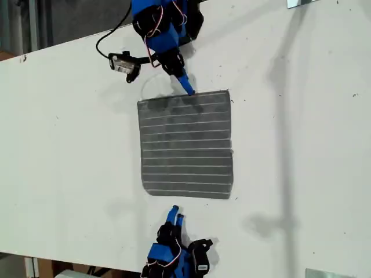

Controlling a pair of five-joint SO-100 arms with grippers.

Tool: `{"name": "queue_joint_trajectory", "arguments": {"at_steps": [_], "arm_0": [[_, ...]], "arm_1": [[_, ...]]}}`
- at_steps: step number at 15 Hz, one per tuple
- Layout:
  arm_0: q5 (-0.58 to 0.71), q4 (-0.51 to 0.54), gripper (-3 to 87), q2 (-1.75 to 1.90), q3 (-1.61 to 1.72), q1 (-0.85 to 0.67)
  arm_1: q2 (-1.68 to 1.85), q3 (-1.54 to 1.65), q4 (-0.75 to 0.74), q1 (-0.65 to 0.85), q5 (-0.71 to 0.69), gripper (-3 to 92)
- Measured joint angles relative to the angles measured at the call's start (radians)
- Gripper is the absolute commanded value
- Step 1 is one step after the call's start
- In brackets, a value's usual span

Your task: Grasp corners of a square towel and fold twice.

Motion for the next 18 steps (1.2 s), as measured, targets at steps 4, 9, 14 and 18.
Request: {"name": "queue_joint_trajectory", "arguments": {"at_steps": [4, 9, 14, 18], "arm_0": [[-0.017, -0.002, 17.6, -0.009, 0.005, 0.041], [-0.017, -0.002, 17.5, -0.012, 0.005, 0.04], [-0.017, -0.002, 19.4, -0.012, 0.006, 0.054], [-0.052, 0.021, 18.6, -0.014, -0.023, 0.071]], "arm_1": [[-0.577, -0.124, -0.178, -0.172, 0.04, 35.5], [-0.834, -0.25, -0.296, -0.236, 0.075, 35.4], [-1.175, -0.558, -0.252, -0.245, 0.048, -0.1], [-1.344, -0.833, -0.153, -0.253, 0.012, -0.1]]}}
